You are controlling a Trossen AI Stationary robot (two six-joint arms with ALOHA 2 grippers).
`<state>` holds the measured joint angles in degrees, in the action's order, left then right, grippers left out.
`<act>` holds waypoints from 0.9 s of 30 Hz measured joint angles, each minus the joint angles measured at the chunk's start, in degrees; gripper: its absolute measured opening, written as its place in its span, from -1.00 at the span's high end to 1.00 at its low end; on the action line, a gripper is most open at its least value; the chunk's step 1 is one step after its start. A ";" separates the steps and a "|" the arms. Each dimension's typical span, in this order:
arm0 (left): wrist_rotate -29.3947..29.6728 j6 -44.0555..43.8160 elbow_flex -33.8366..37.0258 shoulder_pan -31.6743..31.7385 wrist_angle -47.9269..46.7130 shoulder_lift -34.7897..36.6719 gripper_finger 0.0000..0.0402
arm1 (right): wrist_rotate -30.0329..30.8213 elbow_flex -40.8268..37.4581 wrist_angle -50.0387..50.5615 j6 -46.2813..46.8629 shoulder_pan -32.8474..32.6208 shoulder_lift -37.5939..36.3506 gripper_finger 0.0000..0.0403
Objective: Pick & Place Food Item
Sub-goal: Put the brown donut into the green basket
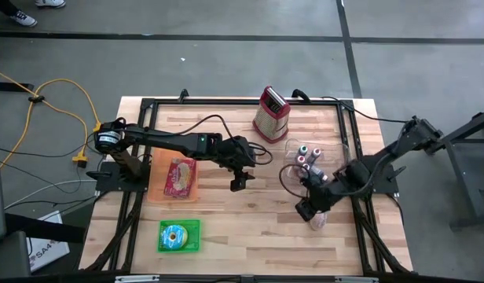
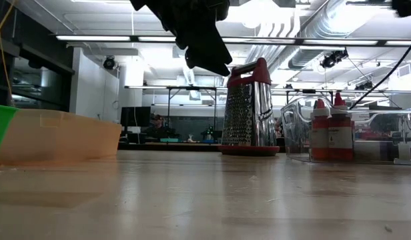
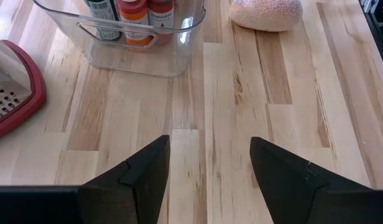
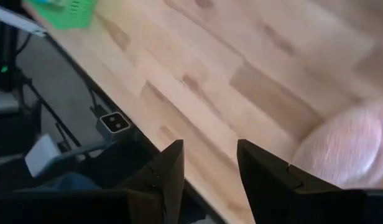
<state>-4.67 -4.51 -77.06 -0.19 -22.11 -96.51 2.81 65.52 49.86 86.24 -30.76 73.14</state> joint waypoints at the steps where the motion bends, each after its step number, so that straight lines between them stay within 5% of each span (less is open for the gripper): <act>1: 0.00 0.00 0.00 0.00 0.00 0.00 -0.08 | -0.02 0.00 0.40 2.62 -0.85 0.32 0.31; 16: 0.00 0.02 0.00 0.00 2.59 0.00 -0.08 | 0.34 0.00 6.87 28.69 -11.31 7.73 0.31; 27: 0.01 0.03 -0.01 0.01 5.24 -0.02 -0.08 | 12.81 0.04 4.63 47.32 -24.16 13.19 0.31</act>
<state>-4.66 -4.48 -77.07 -0.18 -16.87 -96.53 15.62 65.56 54.49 133.56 -54.92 86.33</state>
